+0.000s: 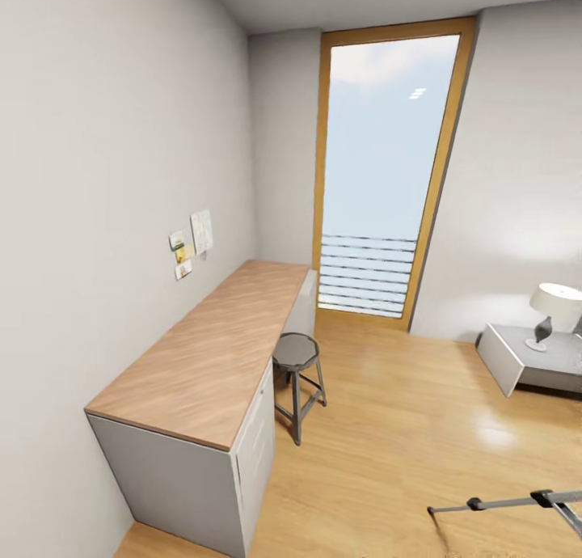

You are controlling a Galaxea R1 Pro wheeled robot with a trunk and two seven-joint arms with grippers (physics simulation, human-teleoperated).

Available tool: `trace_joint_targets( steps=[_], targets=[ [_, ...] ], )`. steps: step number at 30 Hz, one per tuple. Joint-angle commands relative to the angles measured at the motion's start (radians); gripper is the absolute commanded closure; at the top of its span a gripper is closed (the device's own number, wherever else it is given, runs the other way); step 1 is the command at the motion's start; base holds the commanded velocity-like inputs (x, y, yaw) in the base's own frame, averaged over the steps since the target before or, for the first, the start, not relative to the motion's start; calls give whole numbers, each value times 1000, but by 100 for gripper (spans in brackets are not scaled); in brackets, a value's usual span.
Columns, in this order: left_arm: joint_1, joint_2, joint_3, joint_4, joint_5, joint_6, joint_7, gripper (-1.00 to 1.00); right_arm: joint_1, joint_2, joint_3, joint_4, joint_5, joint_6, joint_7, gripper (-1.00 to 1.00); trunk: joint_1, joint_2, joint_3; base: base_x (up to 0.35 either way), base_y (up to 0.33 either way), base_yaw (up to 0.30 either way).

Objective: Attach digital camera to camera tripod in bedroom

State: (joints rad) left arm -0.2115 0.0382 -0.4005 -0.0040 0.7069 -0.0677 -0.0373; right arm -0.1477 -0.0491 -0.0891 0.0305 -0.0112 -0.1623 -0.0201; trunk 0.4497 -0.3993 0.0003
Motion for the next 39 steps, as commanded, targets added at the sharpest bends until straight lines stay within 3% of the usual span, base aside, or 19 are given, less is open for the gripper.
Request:
trace_joint_targets(
  steps=[1, 21, 39],
  targets=[
    [0, 0, -9, 1, 9, -3, -5, 100, -1, 0, -8, 3, -1, -6, 0, -100, 0, -1, 0, 0, 0, -155],
    [0, 0, -9, 1, 8, -3, -7, 100, -1, 0, -8, 3, -1, -6, 0, -100, 0, -1, 0, 8, 3, -150],
    [0, 0, -9, 1, 7, -2, -7, 100, -1, 0, -8, 3, 0, -6, 0, -100, 0, -1, 0, 176, 133, -16]
  ],
)
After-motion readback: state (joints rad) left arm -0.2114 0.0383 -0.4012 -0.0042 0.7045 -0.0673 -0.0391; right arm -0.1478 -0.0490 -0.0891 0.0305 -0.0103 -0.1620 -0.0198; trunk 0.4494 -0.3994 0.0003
